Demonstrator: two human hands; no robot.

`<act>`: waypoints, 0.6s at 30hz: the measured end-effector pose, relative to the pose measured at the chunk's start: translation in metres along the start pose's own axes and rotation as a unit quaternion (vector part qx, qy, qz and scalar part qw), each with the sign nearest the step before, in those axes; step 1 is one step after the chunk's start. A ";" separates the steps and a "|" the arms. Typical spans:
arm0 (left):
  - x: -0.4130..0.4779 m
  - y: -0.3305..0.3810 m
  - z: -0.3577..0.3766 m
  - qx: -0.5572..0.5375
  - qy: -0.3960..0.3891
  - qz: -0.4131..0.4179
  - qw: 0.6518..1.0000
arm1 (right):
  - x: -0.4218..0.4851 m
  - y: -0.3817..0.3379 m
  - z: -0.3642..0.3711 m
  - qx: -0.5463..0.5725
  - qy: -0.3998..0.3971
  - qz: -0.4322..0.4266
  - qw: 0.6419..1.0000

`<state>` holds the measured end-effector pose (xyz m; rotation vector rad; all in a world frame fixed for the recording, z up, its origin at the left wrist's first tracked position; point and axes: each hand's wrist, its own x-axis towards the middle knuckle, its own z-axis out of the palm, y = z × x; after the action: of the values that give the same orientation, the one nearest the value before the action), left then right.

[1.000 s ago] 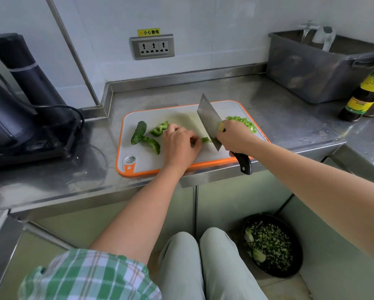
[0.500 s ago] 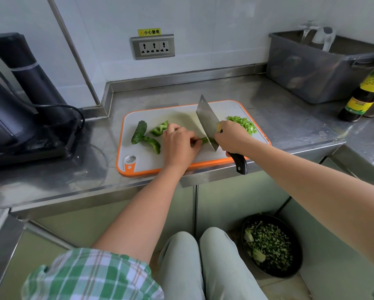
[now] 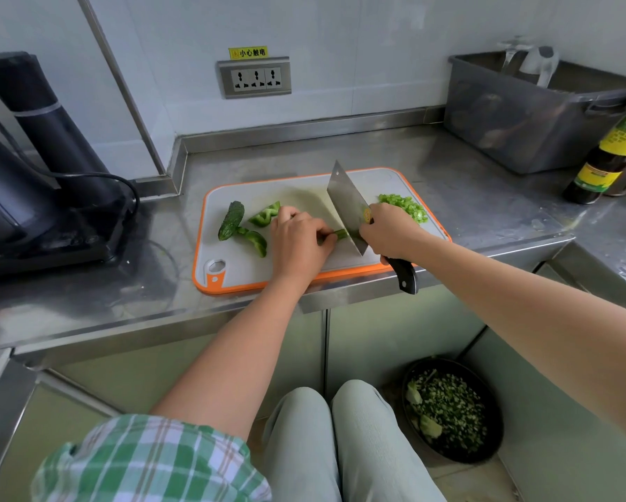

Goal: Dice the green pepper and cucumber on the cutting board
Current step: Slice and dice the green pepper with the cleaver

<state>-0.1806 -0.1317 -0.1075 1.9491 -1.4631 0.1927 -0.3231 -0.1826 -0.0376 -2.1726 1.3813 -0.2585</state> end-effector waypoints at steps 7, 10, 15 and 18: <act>0.000 -0.001 -0.001 0.006 -0.005 0.003 1.000 | -0.004 -0.004 -0.004 -0.028 -0.020 -0.010 0.999; 0.000 0.000 -0.001 0.003 -0.007 0.002 1.000 | -0.002 -0.007 -0.001 -0.043 -0.022 -0.005 0.999; 0.000 -0.002 -0.001 -0.009 -0.007 0.000 1.000 | 0.002 -0.008 0.001 -0.001 -0.012 0.014 1.000; 0.000 -0.002 -0.001 -0.002 -0.012 -0.001 1.000 | 0.000 -0.004 -0.004 0.023 -0.003 0.019 1.000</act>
<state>-0.1787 -0.1310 -0.1075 1.9559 -1.4748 0.1654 -0.3213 -0.1824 -0.0322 -2.1063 1.3984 -0.2657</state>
